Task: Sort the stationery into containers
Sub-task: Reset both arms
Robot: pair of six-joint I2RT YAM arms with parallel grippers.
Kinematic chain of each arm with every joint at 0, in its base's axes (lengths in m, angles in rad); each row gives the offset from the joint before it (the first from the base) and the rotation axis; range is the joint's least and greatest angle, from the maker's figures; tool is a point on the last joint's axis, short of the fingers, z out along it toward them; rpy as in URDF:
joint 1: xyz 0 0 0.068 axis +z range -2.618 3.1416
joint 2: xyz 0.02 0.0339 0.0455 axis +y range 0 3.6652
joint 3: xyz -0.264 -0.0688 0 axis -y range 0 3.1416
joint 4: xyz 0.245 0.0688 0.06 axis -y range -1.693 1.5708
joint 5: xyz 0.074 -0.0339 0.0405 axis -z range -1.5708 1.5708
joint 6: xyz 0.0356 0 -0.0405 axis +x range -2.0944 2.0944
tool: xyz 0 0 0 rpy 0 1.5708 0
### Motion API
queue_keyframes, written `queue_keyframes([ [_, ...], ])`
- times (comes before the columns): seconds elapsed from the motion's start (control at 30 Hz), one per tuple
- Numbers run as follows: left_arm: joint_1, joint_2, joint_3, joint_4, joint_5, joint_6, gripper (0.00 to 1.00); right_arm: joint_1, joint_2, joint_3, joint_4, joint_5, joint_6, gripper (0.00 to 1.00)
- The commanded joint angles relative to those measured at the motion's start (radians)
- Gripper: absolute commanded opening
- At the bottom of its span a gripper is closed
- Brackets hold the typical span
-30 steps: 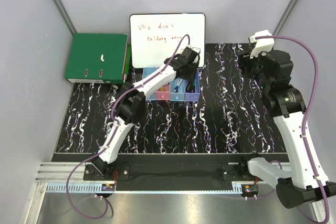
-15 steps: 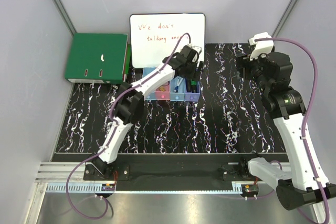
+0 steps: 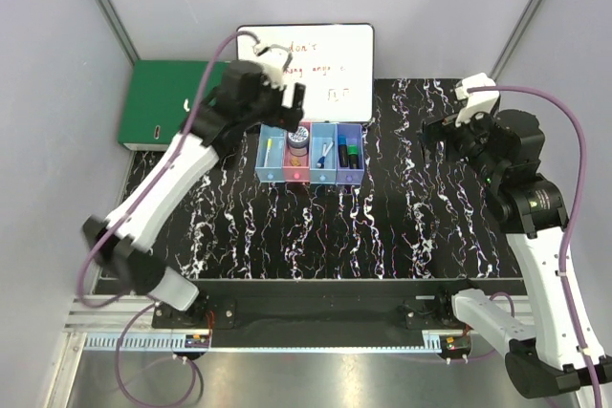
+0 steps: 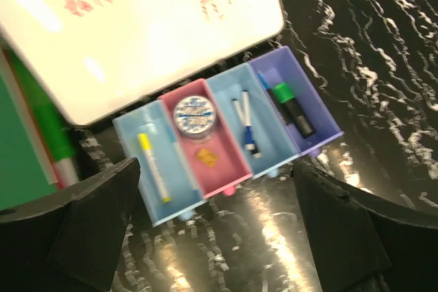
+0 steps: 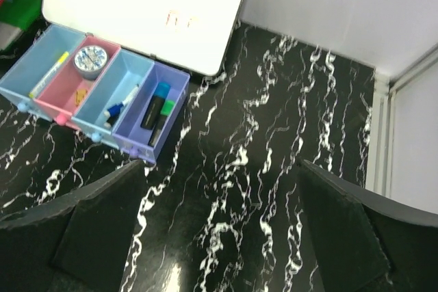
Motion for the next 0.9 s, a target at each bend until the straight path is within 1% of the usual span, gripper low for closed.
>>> queue_keyframes([
  [0.0,-0.001,-0.259,-0.205,-0.041,-0.151,0.132,0.99,-0.004,0.041,0.042,-0.166,0.056,0.036,1.0],
  [0.03,0.013,-0.301,-0.247,-0.045,-0.169,0.145,0.99,-0.005,0.042,0.041,-0.191,0.061,0.029,1.0],
  [0.07,0.021,-0.341,-0.325,-0.053,-0.192,0.181,0.99,-0.004,0.037,0.03,-0.214,0.049,0.015,1.0],
  [0.1,0.028,-0.412,-0.363,-0.079,-0.212,0.194,0.99,-0.005,0.022,0.022,-0.254,0.033,0.009,1.0],
  [0.13,0.028,-0.447,-0.425,-0.099,-0.212,0.241,0.99,-0.005,0.009,0.015,-0.27,0.018,0.013,1.0],
  [0.17,0.027,-0.481,-0.456,-0.12,-0.194,0.266,0.99,-0.004,-0.016,-0.002,-0.289,-0.04,0.009,1.0],
  [0.2,0.03,-0.548,-0.488,-0.14,-0.203,0.277,0.99,-0.004,-0.03,-0.008,-0.312,-0.065,0.015,1.0],
  [0.27,0.034,-0.614,-0.565,-0.154,-0.197,0.307,0.99,-0.005,-0.069,-0.022,-0.322,-0.114,0.041,1.0],
  [0.3,0.037,-0.677,-0.587,-0.153,-0.193,0.316,0.99,-0.004,-0.08,-0.022,-0.326,-0.134,0.042,1.0],
  [0.37,0.041,-0.749,-0.628,-0.153,-0.162,0.33,0.99,-0.004,-0.081,-0.01,-0.342,-0.151,0.056,1.0],
  [0.47,0.041,-0.786,-0.645,-0.156,-0.143,0.312,0.99,-0.004,-0.075,0.011,-0.357,-0.159,0.065,1.0],
  [0.63,0.041,-0.771,-0.645,-0.162,-0.146,0.281,0.99,-0.004,-0.074,0.022,-0.359,-0.159,0.062,1.0],
  [0.87,0.041,-0.756,-0.648,-0.154,-0.14,0.289,0.99,-0.004,-0.086,0.013,-0.359,-0.159,0.058,1.0],
])
